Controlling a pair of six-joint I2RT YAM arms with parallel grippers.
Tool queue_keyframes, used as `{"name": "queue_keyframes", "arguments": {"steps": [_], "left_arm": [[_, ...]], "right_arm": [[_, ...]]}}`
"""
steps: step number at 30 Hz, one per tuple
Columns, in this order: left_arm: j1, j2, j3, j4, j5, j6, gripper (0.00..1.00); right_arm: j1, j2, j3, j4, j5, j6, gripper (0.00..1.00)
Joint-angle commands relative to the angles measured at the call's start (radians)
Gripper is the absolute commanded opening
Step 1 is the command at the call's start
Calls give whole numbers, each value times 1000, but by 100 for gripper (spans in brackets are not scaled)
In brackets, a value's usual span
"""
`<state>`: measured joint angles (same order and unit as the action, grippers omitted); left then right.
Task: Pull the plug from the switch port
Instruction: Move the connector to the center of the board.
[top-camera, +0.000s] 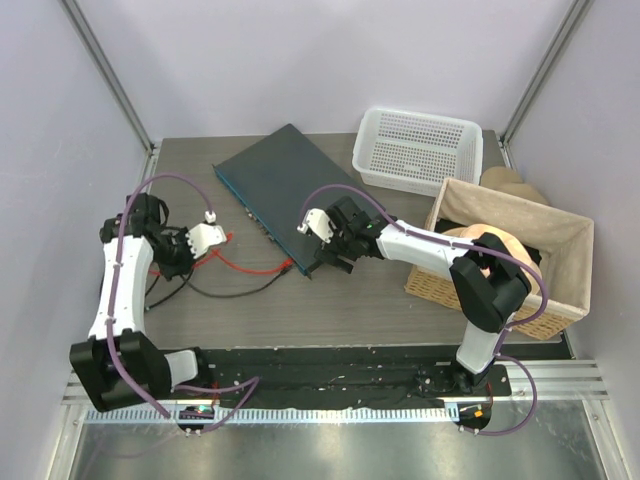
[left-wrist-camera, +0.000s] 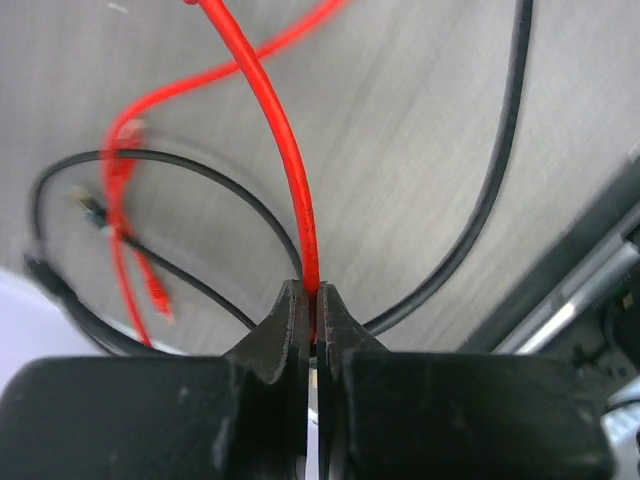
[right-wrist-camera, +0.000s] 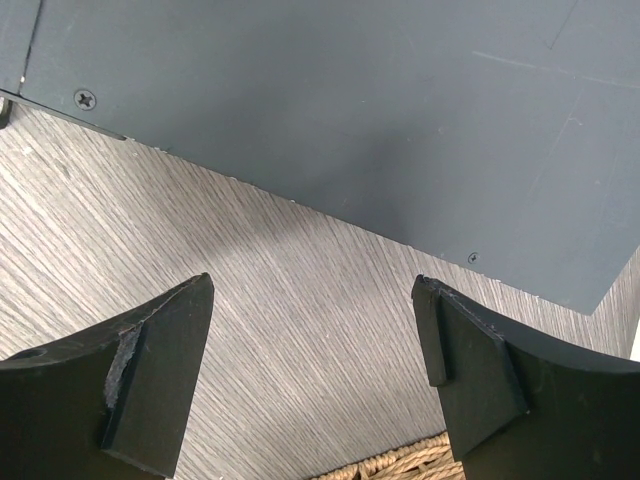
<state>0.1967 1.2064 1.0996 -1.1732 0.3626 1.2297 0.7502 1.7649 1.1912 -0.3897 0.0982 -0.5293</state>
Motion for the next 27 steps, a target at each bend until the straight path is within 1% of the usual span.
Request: {"name": "queue_keyframes", "arguments": {"steps": [1, 3, 6, 7, 10, 13, 15, 17, 18, 20, 21, 22, 24, 25, 27], "left_arm": [[20, 61, -9, -123, -13, 203, 8], [20, 123, -20, -146, -22, 217, 10], [18, 171, -14, -144, -14, 189, 19], [20, 180, -12, -141, -1, 180, 29], [10, 162, -15, -123, 55, 162, 48], [-28, 147, -14, -123, 82, 123, 52], [-48, 140, 6, -121, 111, 67, 54], [-60, 133, 40, -112, 194, 4, 55], [-66, 131, 51, -108, 231, -78, 55], [-81, 130, 80, -97, 333, -165, 56], [-88, 128, 83, -92, 366, -253, 56], [-95, 130, 80, -82, 419, -298, 56], [-134, 125, 49, -19, 452, -386, 57], [-152, 122, 10, 13, 464, -454, 57], [-241, 108, -38, 131, 441, -512, 57]], "right_arm": [[-3, -12, 15, 25, -8, -6, 89], [-3, -16, 10, 25, -9, -8, 89], [-3, -31, -4, 25, -5, -14, 89], [-3, -36, -10, 25, -2, -17, 89], [-3, -51, -31, 25, -2, -23, 89], [-3, -62, -45, 26, 1, -28, 89], [-3, -68, -50, 25, 8, -32, 89], [-5, -68, -47, 25, 11, -37, 89], [-5, -65, -45, 26, 12, -37, 89], [-5, -64, -38, 25, 15, -37, 89], [-5, -67, -33, 25, 20, -37, 89], [-5, -68, -31, 26, 23, -35, 89], [-6, -71, -27, 26, 29, -32, 89], [-9, -76, -27, 25, 31, -29, 89], [-14, -82, -28, 25, 34, -18, 89]]}}
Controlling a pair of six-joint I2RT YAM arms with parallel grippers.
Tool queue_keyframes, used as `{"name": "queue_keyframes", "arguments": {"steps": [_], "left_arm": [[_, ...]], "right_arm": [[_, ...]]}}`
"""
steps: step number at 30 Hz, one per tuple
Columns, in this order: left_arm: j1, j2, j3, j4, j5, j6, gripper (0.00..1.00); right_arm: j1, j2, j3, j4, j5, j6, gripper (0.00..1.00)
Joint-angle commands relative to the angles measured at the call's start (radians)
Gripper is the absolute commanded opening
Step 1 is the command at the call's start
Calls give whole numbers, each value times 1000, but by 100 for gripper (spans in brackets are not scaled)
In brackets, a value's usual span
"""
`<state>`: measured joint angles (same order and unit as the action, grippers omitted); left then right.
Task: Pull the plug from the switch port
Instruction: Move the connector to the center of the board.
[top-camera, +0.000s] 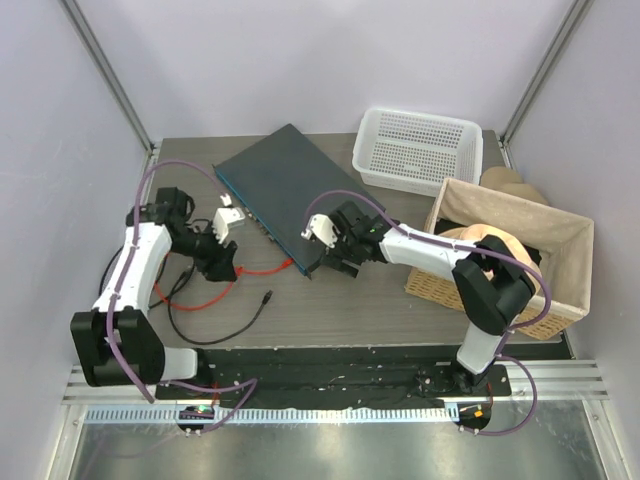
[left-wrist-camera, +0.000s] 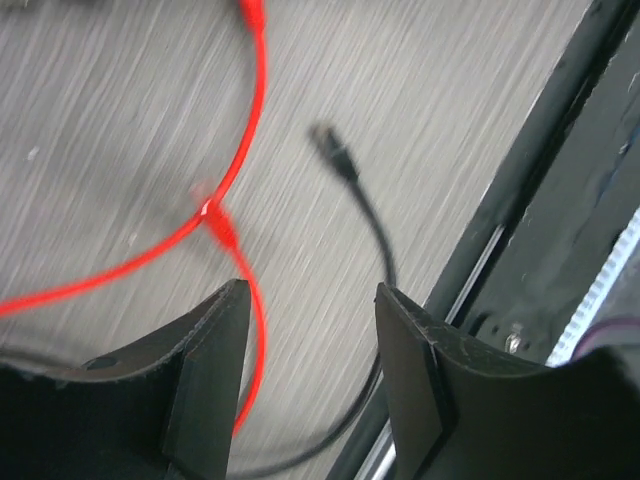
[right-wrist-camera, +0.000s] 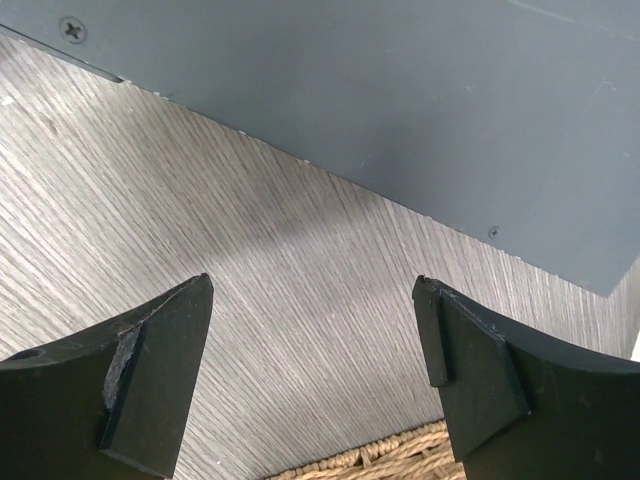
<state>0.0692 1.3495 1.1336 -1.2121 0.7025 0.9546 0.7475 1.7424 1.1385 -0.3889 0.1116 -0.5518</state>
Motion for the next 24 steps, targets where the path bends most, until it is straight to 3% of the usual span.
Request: {"name": "queue_keyframes", "arguments": {"steps": [1, 4, 7, 13, 24], "left_arm": [[-149, -39, -119, 253, 76, -293, 57], [-319, -47, -196, 357, -40, -338, 57], [-406, -15, -231, 367, -126, -321, 57], [-431, 36, -276, 483, -302, -401, 62], [-445, 172, -285, 668, -399, -576, 62]], "right_arm": [[-13, -66, 24, 21, 22, 13, 89], [-16, -69, 23, 13, 22, 16, 89], [-20, -61, 36, 7, 20, 18, 89], [-49, -52, 141, -1, 26, 35, 89], [-154, -132, 222, 39, 23, 112, 89]]}}
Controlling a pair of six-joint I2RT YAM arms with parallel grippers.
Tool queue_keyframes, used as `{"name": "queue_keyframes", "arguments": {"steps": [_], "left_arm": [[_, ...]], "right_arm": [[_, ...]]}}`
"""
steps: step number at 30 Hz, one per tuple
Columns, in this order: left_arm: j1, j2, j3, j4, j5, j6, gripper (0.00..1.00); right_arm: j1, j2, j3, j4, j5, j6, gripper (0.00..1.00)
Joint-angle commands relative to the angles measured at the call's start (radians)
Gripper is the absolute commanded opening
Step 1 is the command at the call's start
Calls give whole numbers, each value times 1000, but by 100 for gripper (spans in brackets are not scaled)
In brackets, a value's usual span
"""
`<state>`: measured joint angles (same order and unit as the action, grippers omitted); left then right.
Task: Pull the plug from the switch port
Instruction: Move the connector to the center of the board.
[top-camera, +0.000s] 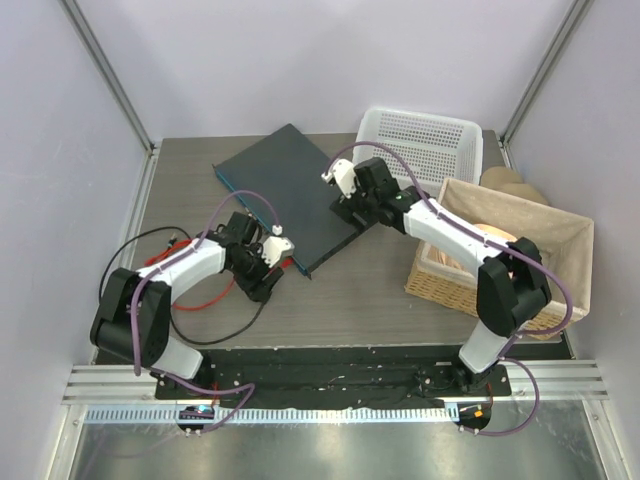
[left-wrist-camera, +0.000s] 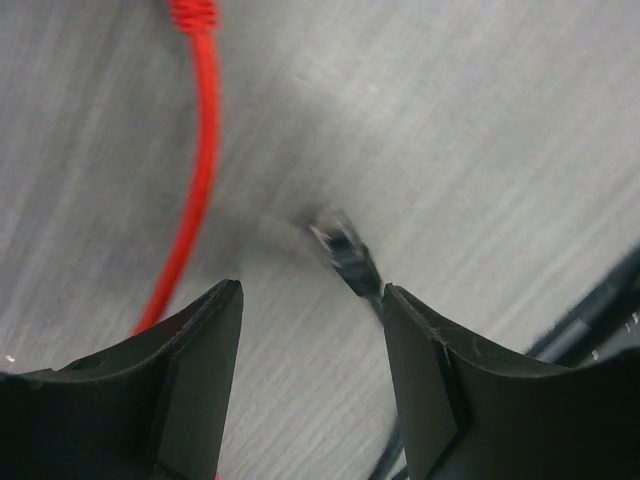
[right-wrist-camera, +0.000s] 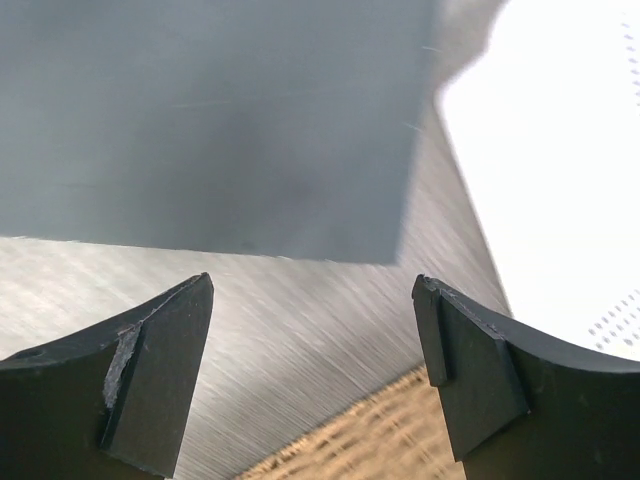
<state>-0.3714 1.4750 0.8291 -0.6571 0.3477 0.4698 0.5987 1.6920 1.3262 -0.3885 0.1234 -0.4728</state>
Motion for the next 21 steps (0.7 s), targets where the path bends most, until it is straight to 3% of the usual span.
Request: {"name": "queue_keyframes", "arguments": {"steps": [1, 5, 10, 13, 17, 21], "left_arm": [[-3, 62, 36, 109, -30, -103, 61], [-7, 119, 50, 106, 40, -137, 54], [-24, 104, 25, 62, 36, -66, 46], [-24, 61, 33, -36, 28, -22, 23], [-14, -25, -4, -151, -93, 160, 3], [81, -134, -15, -245, -165, 331, 0]], "right_arm": [[-4, -84, 33, 39, 13, 22, 89], [-8, -89, 24, 43, 19, 14, 89], [-16, -110, -21, 54, -10, 10, 89], [-16, -127, -32, 48, -16, 22, 89], [-16, -124, -25, 43, -30, 19, 89], [-16, -97, 13, 40, -27, 10, 89]]}}
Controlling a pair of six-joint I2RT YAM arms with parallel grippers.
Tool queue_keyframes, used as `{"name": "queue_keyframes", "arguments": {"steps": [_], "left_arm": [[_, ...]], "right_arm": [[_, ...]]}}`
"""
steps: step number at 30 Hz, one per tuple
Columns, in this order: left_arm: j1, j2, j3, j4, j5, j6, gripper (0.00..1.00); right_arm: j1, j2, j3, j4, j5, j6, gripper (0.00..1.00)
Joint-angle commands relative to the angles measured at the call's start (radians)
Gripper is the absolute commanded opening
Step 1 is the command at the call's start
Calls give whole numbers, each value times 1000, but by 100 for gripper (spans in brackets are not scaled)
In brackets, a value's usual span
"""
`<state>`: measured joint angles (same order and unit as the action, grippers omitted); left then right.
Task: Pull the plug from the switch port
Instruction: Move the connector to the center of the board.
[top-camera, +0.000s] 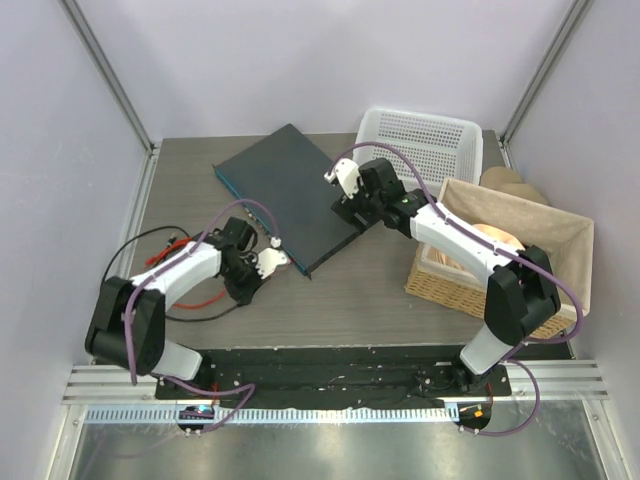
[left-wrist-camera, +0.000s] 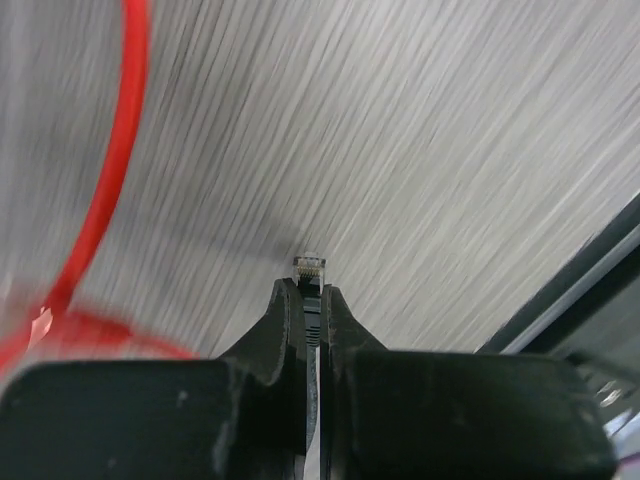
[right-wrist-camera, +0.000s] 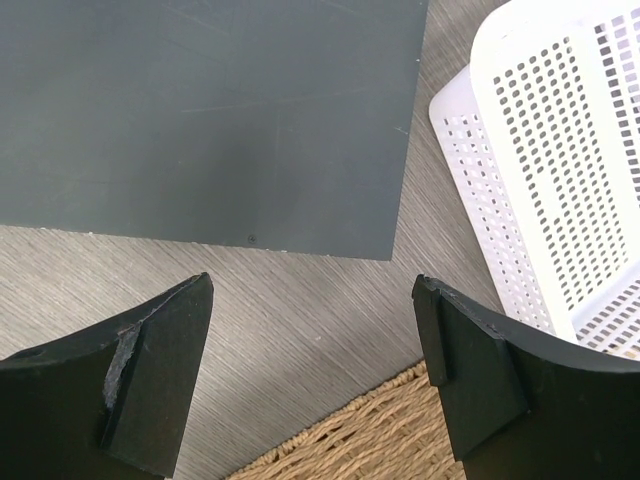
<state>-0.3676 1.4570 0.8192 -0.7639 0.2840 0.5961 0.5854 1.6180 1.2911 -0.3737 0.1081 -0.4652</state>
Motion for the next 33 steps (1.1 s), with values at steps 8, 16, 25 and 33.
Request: {"name": "queue_keyframes", "arguments": {"steps": [8, 16, 25, 33], "left_arm": [[217, -150, 11, -216, -146, 378, 0], [220, -80, 386, -232, 292, -57, 56], [220, 103, 270, 381, 506, -855, 58], [220, 167, 87, 733, 515, -1065, 59]], "right_arm": [[-2, 20, 94, 24, -8, -3, 89], [-2, 52, 105, 15, -16, 19, 89], [-2, 69, 119, -8, -31, 62, 89], [-2, 85, 178, -73, -96, 207, 89]]}}
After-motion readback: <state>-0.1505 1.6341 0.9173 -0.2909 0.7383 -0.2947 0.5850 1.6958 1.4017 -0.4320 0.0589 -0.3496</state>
